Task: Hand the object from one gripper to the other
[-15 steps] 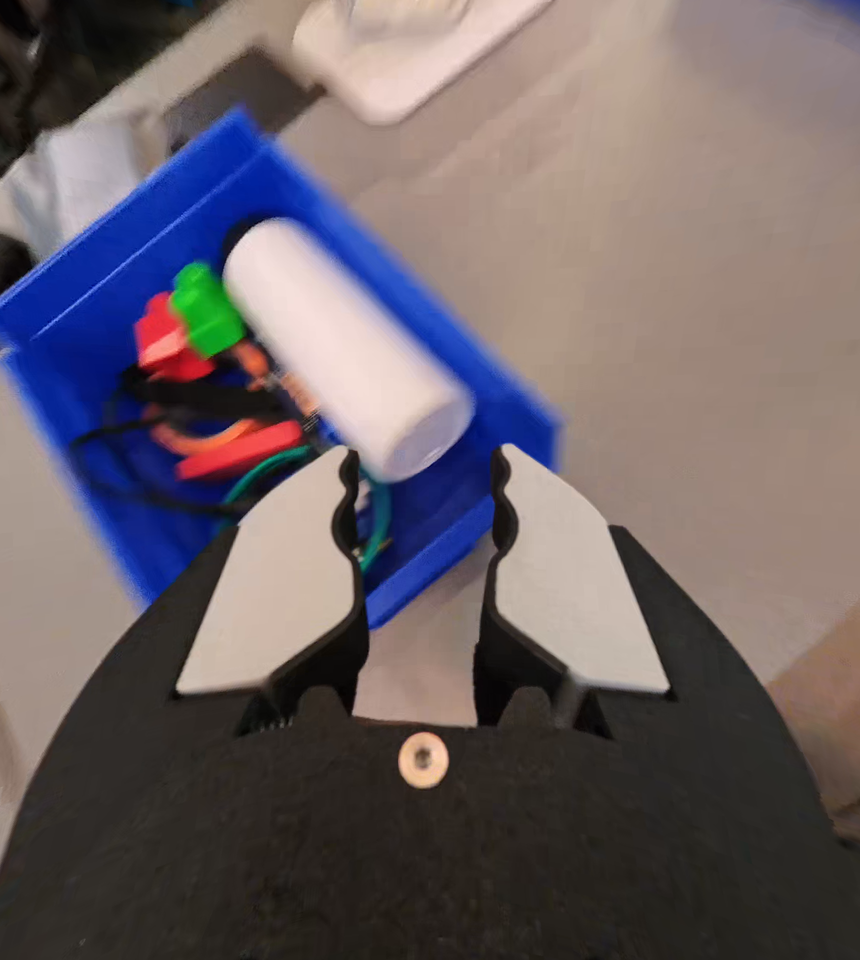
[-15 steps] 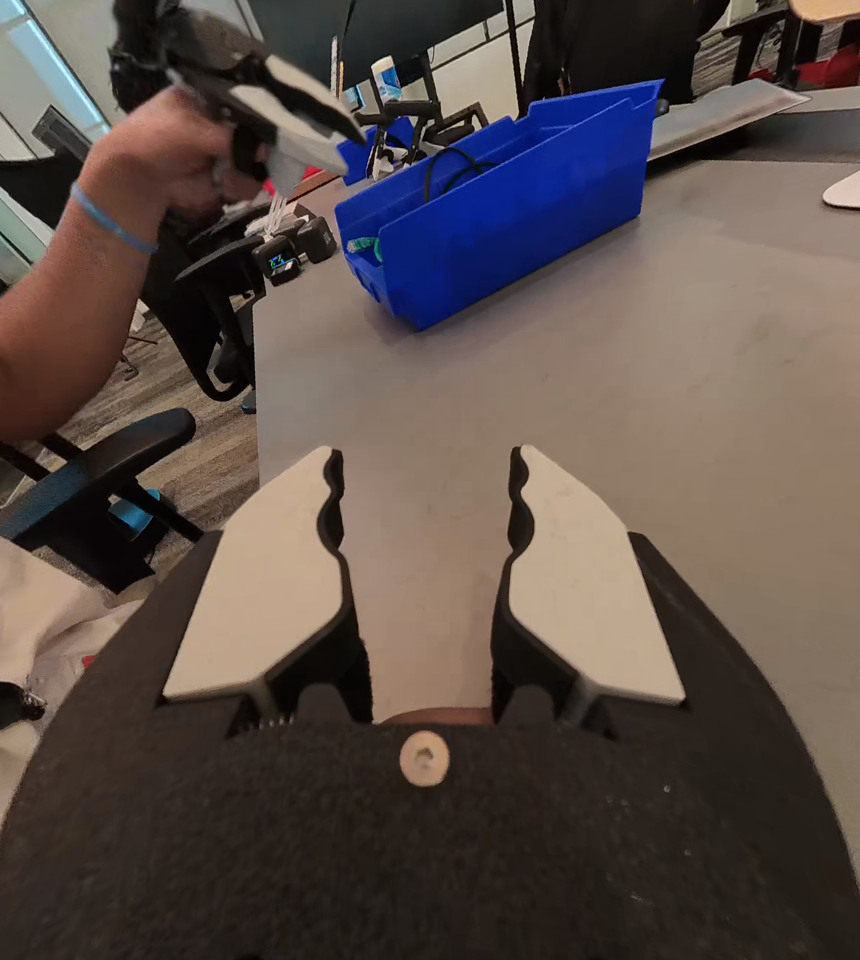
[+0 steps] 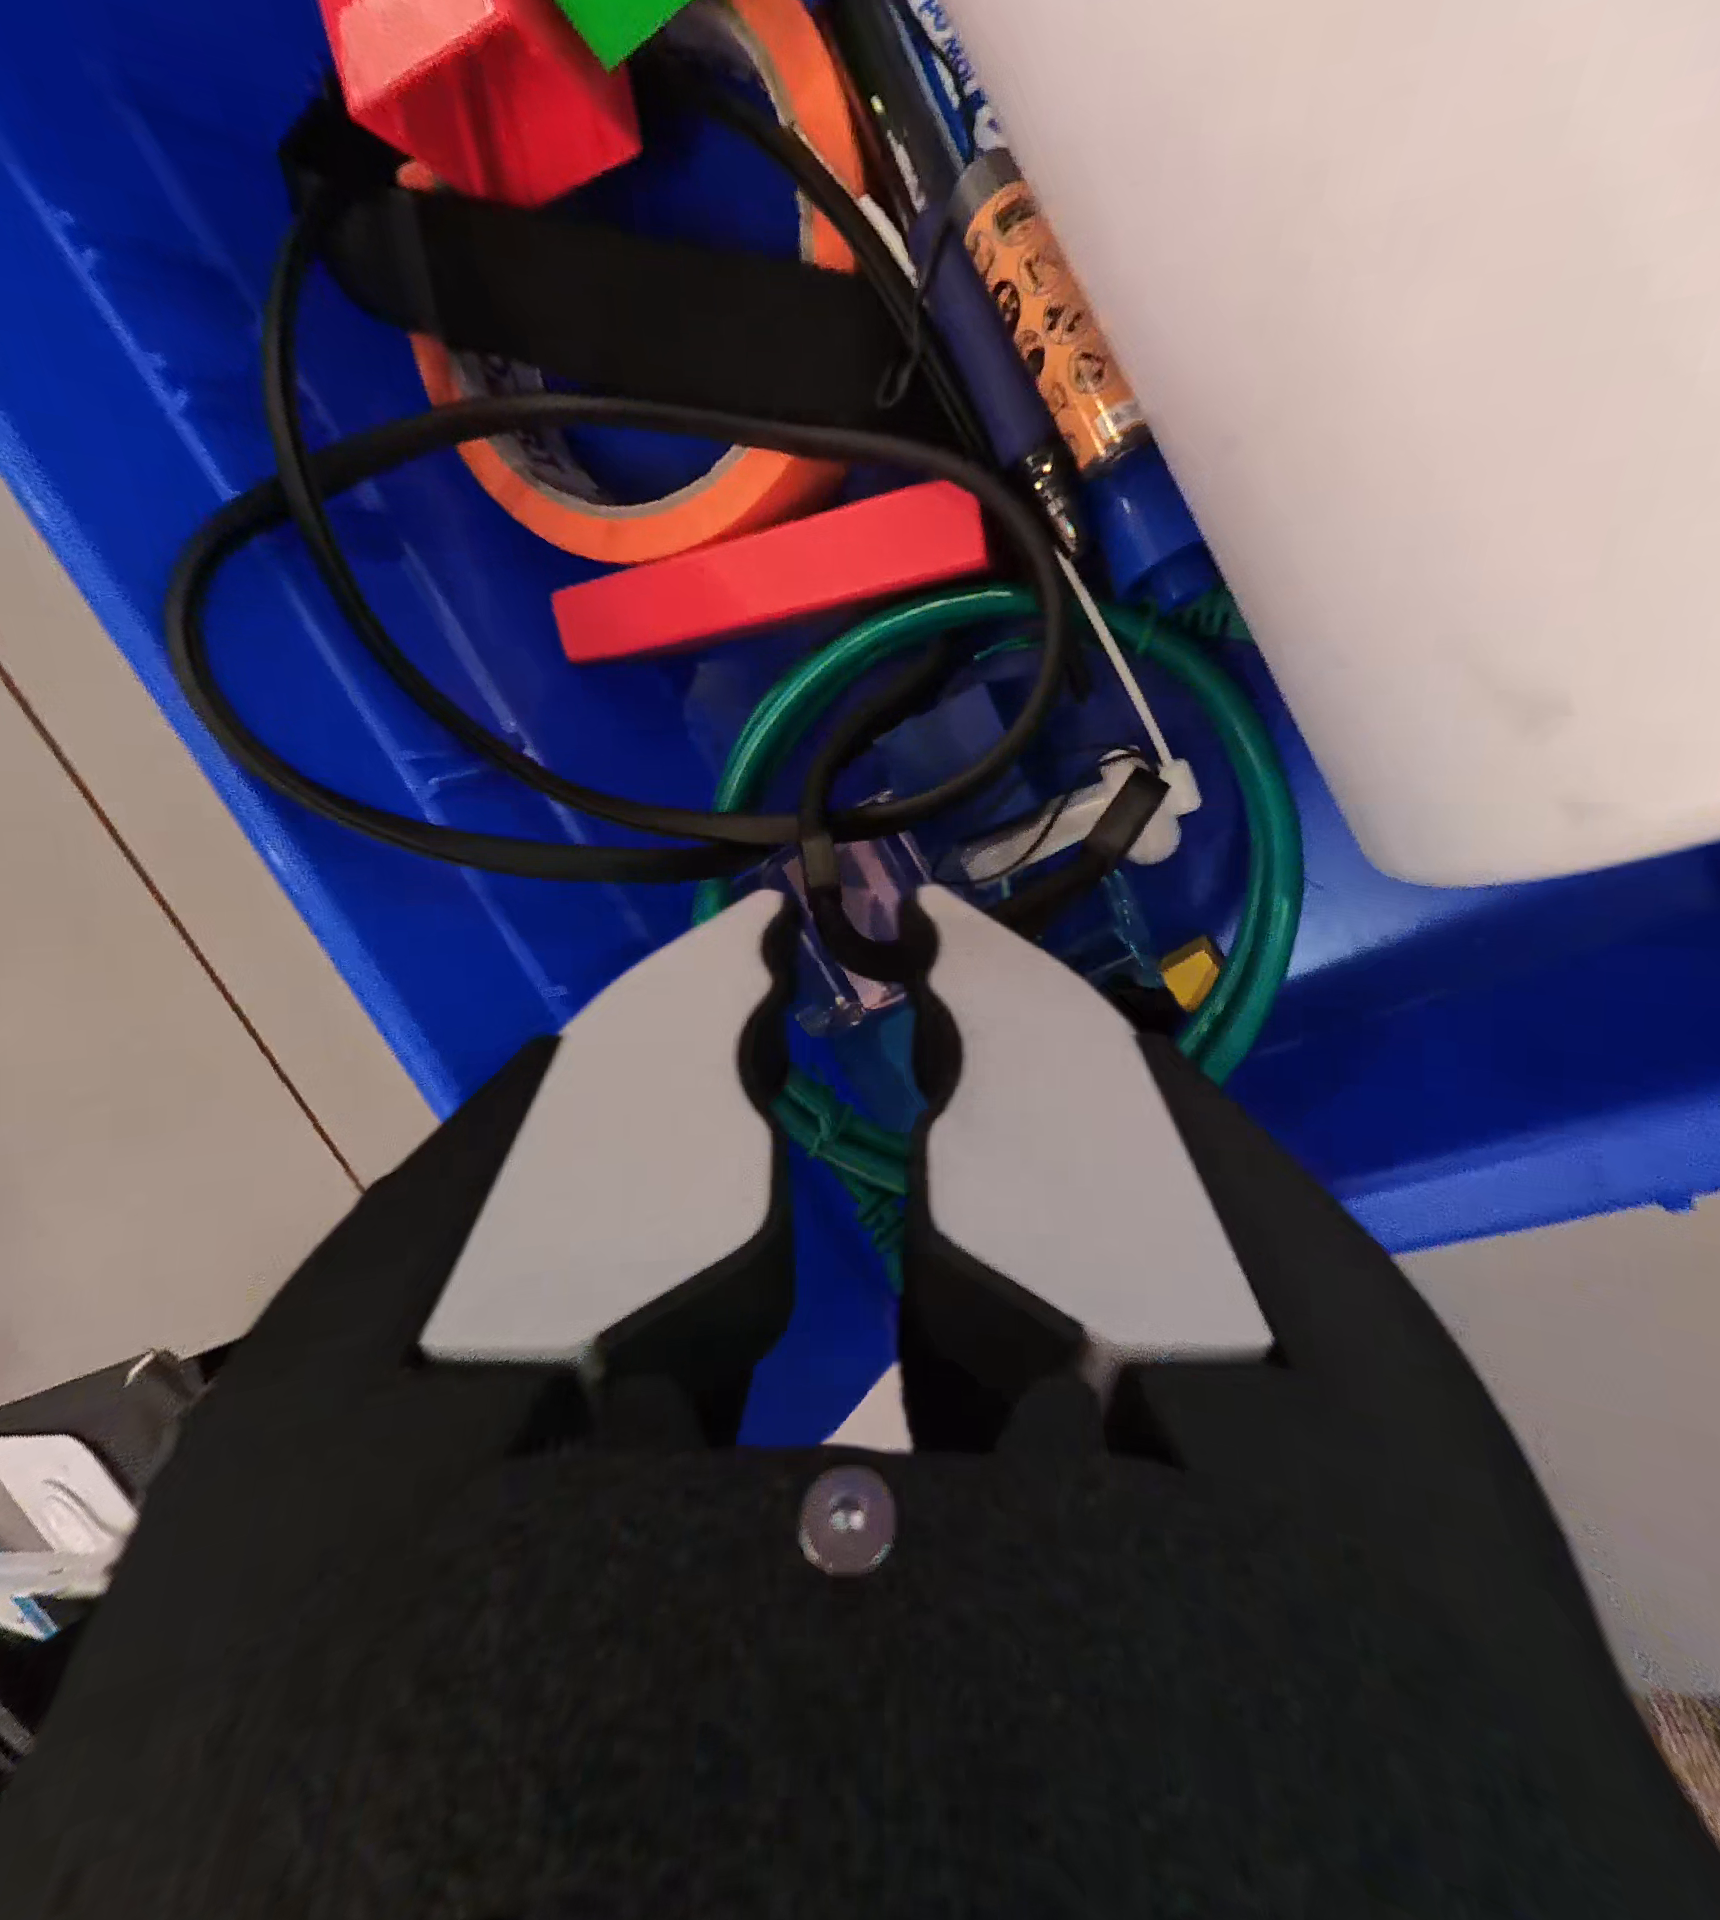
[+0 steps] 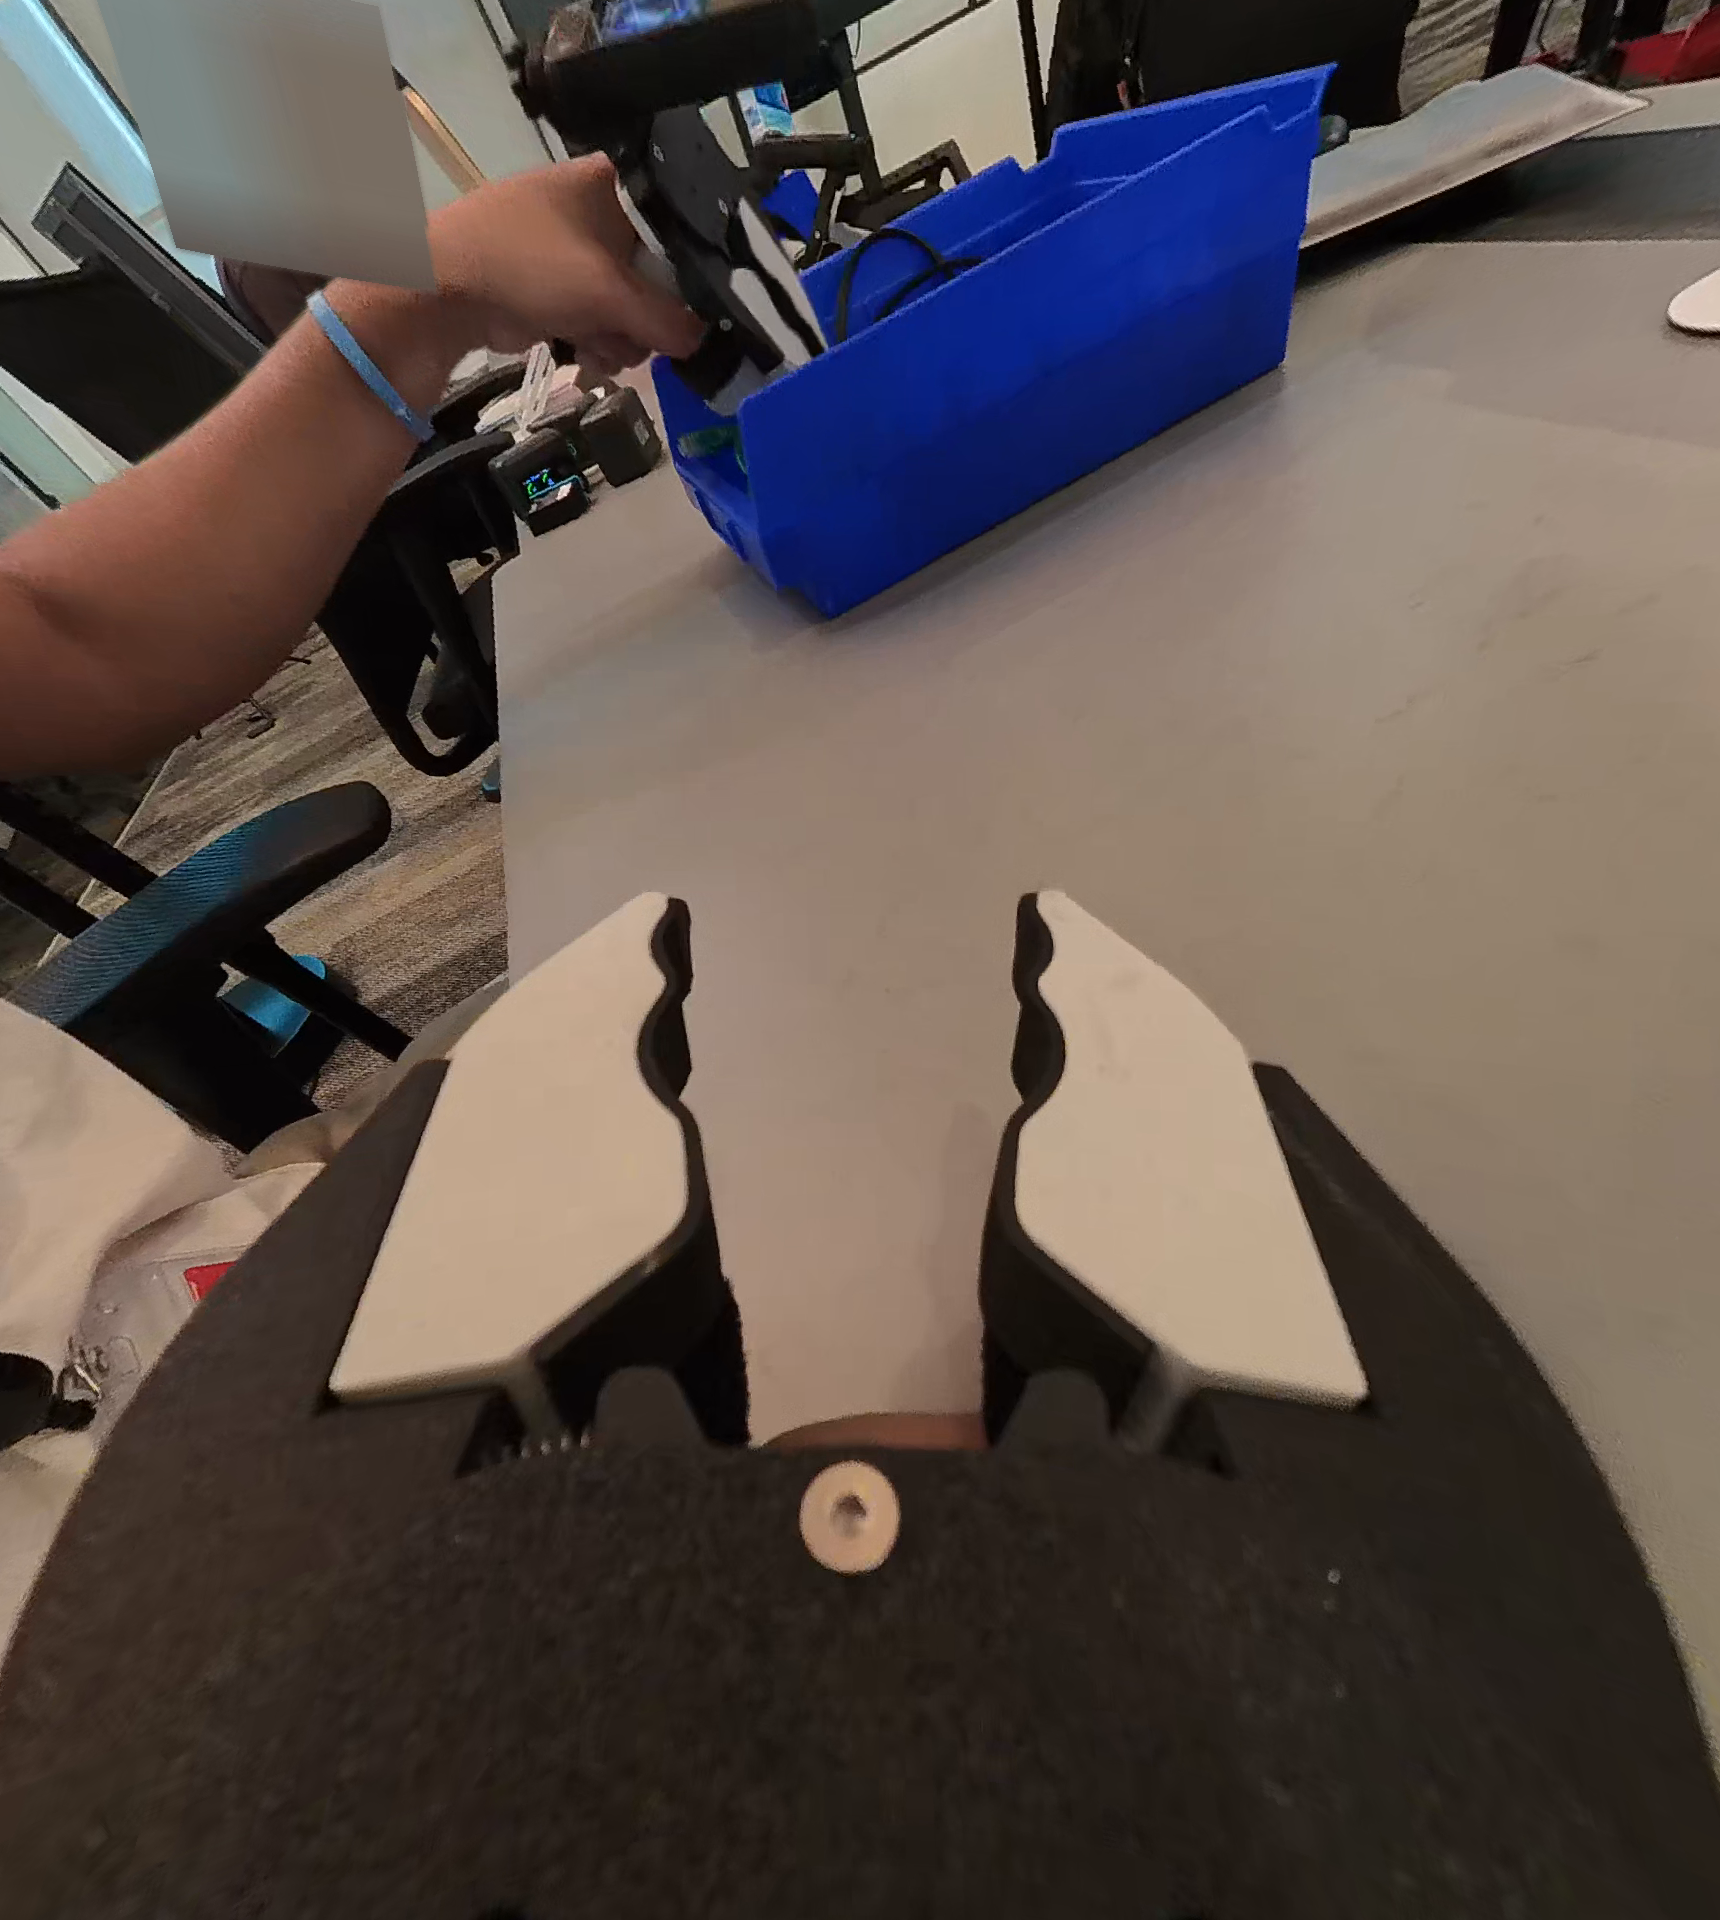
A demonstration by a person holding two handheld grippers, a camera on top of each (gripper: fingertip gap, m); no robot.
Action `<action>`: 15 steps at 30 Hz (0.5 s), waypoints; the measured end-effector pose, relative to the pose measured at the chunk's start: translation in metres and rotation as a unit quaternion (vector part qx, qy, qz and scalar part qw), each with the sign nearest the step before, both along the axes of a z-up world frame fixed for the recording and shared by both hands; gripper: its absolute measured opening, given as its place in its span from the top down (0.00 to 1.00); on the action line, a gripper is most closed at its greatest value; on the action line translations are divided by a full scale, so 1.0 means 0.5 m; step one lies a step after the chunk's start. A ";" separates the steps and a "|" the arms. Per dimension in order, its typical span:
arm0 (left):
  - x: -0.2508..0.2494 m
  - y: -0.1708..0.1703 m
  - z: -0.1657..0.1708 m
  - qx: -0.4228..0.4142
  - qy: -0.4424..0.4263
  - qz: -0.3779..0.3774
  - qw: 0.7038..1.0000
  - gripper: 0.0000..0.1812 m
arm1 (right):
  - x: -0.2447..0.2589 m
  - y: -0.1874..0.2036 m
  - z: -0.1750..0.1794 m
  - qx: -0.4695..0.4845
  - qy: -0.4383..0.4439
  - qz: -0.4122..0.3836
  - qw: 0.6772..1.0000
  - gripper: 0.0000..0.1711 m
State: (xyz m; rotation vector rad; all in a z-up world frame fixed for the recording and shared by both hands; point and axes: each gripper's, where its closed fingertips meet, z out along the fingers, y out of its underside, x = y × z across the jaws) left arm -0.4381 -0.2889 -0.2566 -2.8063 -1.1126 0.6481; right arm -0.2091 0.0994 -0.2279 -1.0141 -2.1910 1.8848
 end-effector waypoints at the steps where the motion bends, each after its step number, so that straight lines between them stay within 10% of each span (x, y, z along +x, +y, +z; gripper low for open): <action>1: -0.003 -0.002 -0.001 -0.003 0.009 0.004 1.000 0.94 | -0.001 0.002 -0.001 0.000 -0.003 -0.001 1.000 0.65; 15: 0.009 0.008 0.092 0.007 0.158 0.001 0.987 0.97 | -0.003 0.008 0.000 -0.006 -0.010 -0.007 1.000 0.67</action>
